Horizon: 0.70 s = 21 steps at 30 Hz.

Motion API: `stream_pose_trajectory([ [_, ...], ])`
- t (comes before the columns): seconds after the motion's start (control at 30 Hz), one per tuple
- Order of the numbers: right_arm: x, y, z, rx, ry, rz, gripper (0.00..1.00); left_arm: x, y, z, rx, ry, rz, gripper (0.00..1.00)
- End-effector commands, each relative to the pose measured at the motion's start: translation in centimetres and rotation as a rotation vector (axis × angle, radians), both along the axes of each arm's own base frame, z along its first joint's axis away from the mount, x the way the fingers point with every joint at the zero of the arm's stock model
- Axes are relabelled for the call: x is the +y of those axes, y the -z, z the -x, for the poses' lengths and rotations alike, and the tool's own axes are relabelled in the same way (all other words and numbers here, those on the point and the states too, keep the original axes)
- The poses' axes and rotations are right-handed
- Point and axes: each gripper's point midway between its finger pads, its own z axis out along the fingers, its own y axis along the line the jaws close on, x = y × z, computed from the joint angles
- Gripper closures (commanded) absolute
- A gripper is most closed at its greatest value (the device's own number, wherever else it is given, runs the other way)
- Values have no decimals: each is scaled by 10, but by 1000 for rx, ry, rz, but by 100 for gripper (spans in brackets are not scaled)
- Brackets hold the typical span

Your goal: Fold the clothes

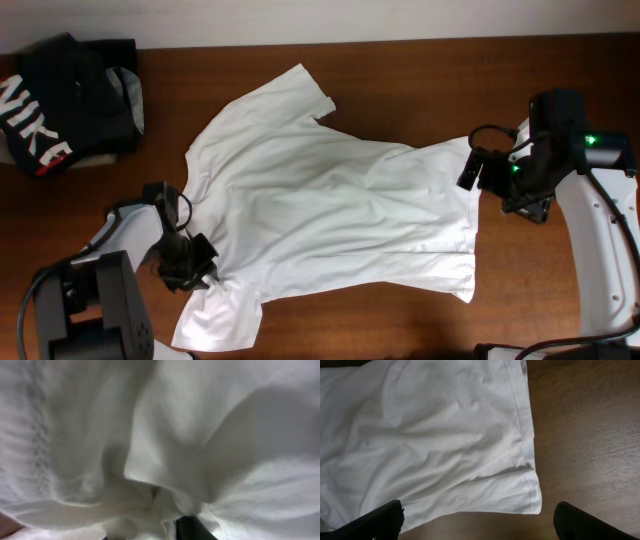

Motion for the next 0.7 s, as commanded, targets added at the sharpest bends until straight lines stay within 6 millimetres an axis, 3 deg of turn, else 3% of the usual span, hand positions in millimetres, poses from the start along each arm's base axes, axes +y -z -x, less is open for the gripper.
stream_pose_trajectory([
  [0.0,2,2,0,8,18,-10,1,-6,29,16,60,36,21,99],
  [0.13,1,-6,8,0,52,-8,1,-3,21,-7,13,37,13,99],
  [0.2,5,-5,41,84,52,-10,1,0,13,-23,-21,37,8,99],
  [0.27,8,27,71,181,93,-20,1,1,12,-30,-40,37,4,99],
  [0.37,20,105,102,272,161,-82,1,1,13,-34,-57,36,2,99],
  [0.4,21,122,109,295,190,-88,8,1,13,-34,-59,36,3,99],
  [0.47,22,150,125,348,256,-90,36,1,13,-36,-69,36,4,99],
  [0.5,24,158,133,367,266,-94,41,1,14,-38,-76,36,3,99],
  [0.67,29,176,135,345,282,-126,44,1,14,-41,-87,36,2,99],
])
